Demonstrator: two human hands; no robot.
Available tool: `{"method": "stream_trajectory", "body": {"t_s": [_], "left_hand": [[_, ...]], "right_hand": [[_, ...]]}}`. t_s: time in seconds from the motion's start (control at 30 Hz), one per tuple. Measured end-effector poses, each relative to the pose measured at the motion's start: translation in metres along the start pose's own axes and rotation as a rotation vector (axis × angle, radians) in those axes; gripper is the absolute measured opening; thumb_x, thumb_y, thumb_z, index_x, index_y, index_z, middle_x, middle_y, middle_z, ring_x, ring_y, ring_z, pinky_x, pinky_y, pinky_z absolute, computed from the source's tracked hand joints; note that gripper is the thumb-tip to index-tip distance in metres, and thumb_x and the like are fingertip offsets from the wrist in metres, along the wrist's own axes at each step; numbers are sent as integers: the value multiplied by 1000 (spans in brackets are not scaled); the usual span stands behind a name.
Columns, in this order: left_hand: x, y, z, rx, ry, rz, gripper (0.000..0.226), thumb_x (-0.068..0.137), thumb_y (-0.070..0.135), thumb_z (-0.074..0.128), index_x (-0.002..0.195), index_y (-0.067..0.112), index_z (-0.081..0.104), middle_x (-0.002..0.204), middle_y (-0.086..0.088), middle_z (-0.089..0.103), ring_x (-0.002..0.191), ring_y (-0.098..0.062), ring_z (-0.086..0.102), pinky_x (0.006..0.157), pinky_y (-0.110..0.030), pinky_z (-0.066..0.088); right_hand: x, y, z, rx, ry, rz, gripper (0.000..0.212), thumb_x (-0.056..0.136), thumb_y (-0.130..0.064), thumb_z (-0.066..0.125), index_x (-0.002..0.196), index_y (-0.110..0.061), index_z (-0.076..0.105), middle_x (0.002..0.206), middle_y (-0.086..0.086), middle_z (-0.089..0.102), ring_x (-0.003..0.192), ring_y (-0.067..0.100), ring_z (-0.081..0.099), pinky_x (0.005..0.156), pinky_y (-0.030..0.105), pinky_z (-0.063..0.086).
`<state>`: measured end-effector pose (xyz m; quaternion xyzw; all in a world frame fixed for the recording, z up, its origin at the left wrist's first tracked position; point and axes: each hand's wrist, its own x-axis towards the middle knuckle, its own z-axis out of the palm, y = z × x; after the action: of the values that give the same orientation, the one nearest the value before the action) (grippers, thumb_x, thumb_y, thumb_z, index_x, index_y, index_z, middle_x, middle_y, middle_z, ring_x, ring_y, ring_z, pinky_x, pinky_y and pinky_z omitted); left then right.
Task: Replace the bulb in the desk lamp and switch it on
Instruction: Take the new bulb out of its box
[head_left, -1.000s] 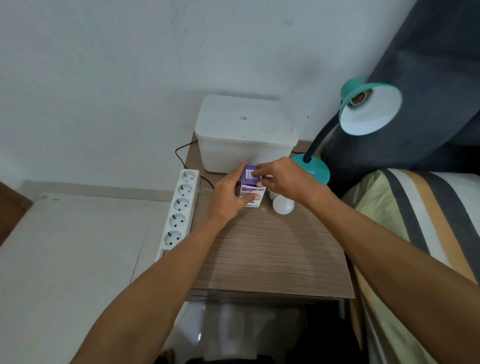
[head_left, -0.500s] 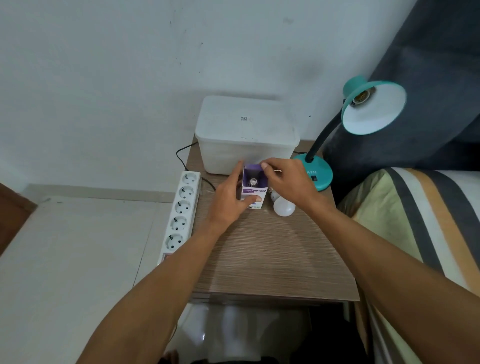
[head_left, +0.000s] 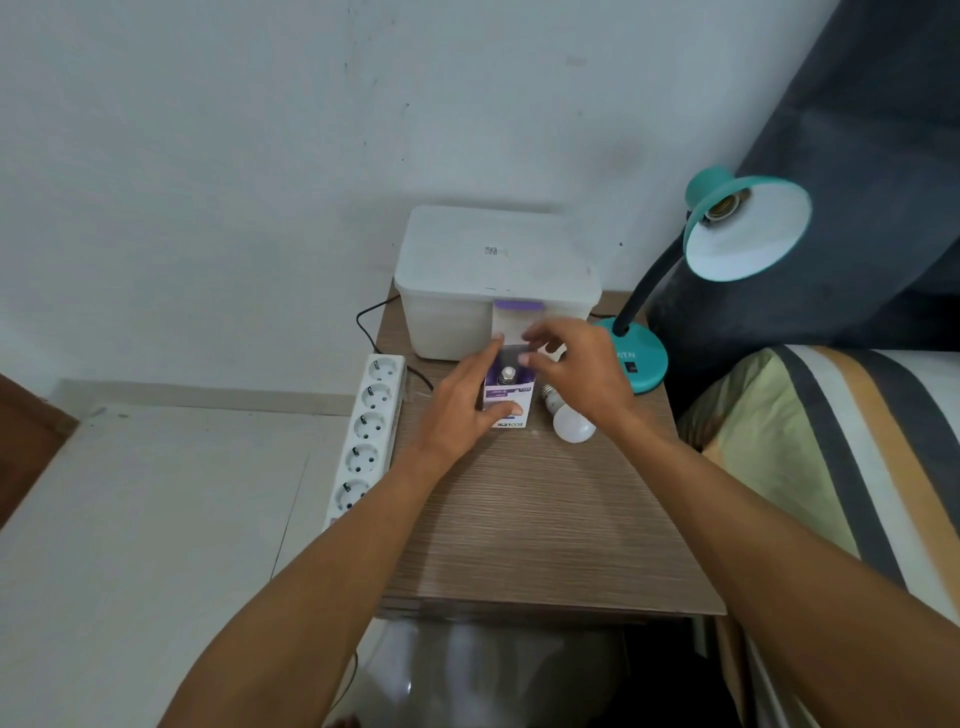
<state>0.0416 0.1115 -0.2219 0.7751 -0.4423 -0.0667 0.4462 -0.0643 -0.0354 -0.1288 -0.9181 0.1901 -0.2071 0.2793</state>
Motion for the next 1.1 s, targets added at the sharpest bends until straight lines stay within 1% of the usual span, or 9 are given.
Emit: {"method": "stream_trajectory", "body": {"t_s": [0.07, 0.2, 0.37, 0.53, 0.63, 0.7, 0.8, 0.97, 1.1], "left_hand": [[0, 0, 0, -9, -8, -4, 98, 78, 24, 87, 159, 26, 32, 140, -1, 58, 123, -10, 56, 105, -24, 46], [-1, 0, 0, -34, -9, -9, 102, 76, 22, 89, 160, 27, 30, 136, 0, 60, 119, -9, 58, 104, -29, 50], [1, -5, -2, -69, -4, 26, 103, 74, 36, 90, 159, 23, 34, 134, -2, 63, 121, -12, 61, 105, -35, 51], [0, -5, -5, -77, 4, 40, 104, 71, 39, 90, 158, 21, 36, 136, -2, 65, 123, -13, 61, 106, -29, 49], [0, -3, -5, -78, 10, 29, 105, 70, 37, 92, 158, 20, 37, 137, -2, 65, 123, -11, 60, 106, -21, 47], [1, -2, -4, -84, 0, 22, 105, 70, 36, 92, 158, 21, 36, 136, -2, 64, 124, -11, 60, 107, -24, 48], [2, -4, -3, -89, -15, 25, 106, 71, 37, 92, 158, 22, 35, 136, -2, 64, 124, -12, 60, 107, -32, 49], [4, -3, 0, -89, -19, 17, 106, 72, 36, 91, 159, 26, 33, 134, 0, 64, 120, -12, 61, 104, -35, 52], [5, -3, 1, -101, -17, 7, 105, 71, 34, 92, 158, 25, 34, 138, 0, 63, 124, -12, 61, 104, -38, 53]], "right_hand": [[-1, 0, -4, -30, -192, -25, 35, 82, -24, 79, 116, -18, 73, 105, -5, 75, 90, 4, 60, 84, 30, 54], [9, -1, -5, -36, -321, -45, 35, 85, -16, 76, 120, -19, 72, 112, -1, 75, 92, -1, 58, 80, 16, 42], [20, 1, -3, -172, -464, -98, 39, 84, -19, 77, 122, -27, 71, 112, -4, 75, 95, 6, 66, 82, 23, 52], [18, 1, 8, -226, -418, -143, 36, 84, -24, 76, 119, -30, 72, 102, -4, 75, 92, 15, 66, 73, 28, 50], [10, 7, 11, -170, -327, -138, 31, 86, -25, 73, 117, -32, 72, 91, -7, 72, 87, 13, 54, 69, 29, 45], [3, 10, 12, -150, -261, -128, 32, 88, -26, 72, 120, -30, 71, 89, -6, 70, 86, 12, 47, 67, 25, 36], [-4, 14, 14, -74, -192, -116, 31, 88, -29, 72, 118, -28, 71, 91, -8, 71, 86, 12, 47, 66, 19, 33], [-9, 13, 6, 68, -35, -45, 29, 86, -35, 74, 114, -26, 71, 96, -10, 70, 89, 13, 53, 73, 30, 46], [-7, 5, -1, 60, -27, -70, 32, 87, -35, 73, 117, -24, 69, 97, -14, 64, 96, 11, 55, 76, 32, 52]]}}
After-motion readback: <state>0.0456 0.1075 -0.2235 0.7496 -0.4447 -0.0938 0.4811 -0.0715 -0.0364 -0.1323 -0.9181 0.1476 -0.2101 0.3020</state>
